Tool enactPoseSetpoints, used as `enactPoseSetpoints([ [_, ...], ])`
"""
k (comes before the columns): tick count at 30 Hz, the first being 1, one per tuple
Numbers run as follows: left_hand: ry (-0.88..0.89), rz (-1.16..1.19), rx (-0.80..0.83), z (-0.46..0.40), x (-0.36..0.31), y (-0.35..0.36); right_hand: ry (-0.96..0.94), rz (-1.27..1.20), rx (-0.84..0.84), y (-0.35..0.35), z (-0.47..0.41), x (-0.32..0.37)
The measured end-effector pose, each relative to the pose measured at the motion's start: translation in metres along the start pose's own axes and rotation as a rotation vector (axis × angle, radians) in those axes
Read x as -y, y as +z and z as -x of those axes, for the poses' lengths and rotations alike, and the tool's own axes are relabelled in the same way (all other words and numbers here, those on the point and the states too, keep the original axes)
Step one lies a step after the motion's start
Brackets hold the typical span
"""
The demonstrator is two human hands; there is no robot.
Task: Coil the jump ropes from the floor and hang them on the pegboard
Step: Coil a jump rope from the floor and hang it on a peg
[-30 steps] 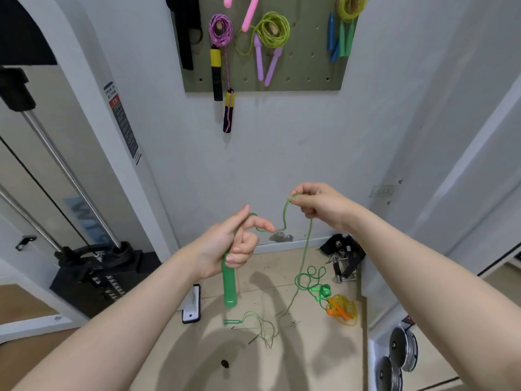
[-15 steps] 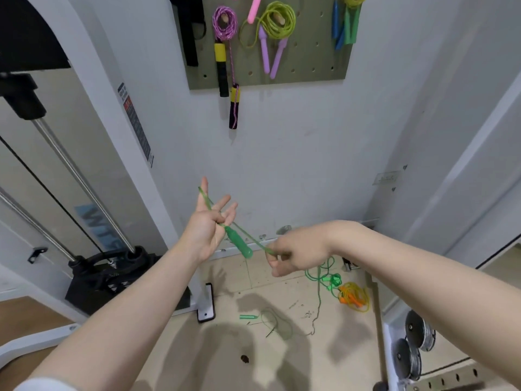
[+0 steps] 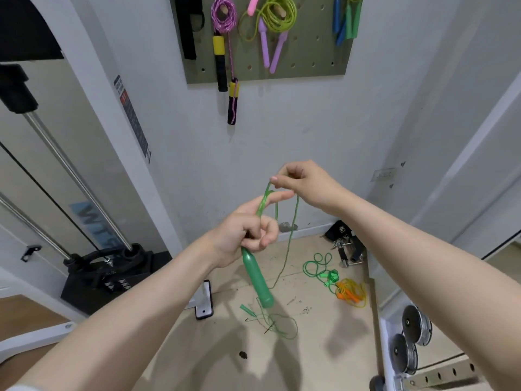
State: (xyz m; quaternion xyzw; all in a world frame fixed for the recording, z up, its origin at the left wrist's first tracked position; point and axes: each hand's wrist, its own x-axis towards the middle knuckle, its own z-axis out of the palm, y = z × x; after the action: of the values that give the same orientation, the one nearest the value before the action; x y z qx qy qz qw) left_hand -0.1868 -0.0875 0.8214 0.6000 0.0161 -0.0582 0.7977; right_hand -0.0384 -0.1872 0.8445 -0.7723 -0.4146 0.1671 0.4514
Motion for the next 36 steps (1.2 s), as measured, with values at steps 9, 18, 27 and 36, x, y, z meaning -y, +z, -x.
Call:
enactPoseSetpoints([
  [9, 0.254, 0.127, -0.456, -0.007, -0.021, -0.026, 0.355, 0.044, 0.687, 0.048, 0.018, -0.044],
  [18, 0.038, 0.06, -0.741, 0.001, 0.013, -0.086, 0.083, 0.007, 0.705, 0.034, 0.019, -0.001],
  [27, -0.147, 0.306, -0.325, 0.001, 0.015, -0.016, 0.007, -0.069, 0.124, 0.029, -0.019, 0.004],
  [36, -0.148, -0.086, -0.564, -0.001, 0.014, -0.022, 0.088, -0.016, -0.081, 0.035, -0.024, -0.022],
])
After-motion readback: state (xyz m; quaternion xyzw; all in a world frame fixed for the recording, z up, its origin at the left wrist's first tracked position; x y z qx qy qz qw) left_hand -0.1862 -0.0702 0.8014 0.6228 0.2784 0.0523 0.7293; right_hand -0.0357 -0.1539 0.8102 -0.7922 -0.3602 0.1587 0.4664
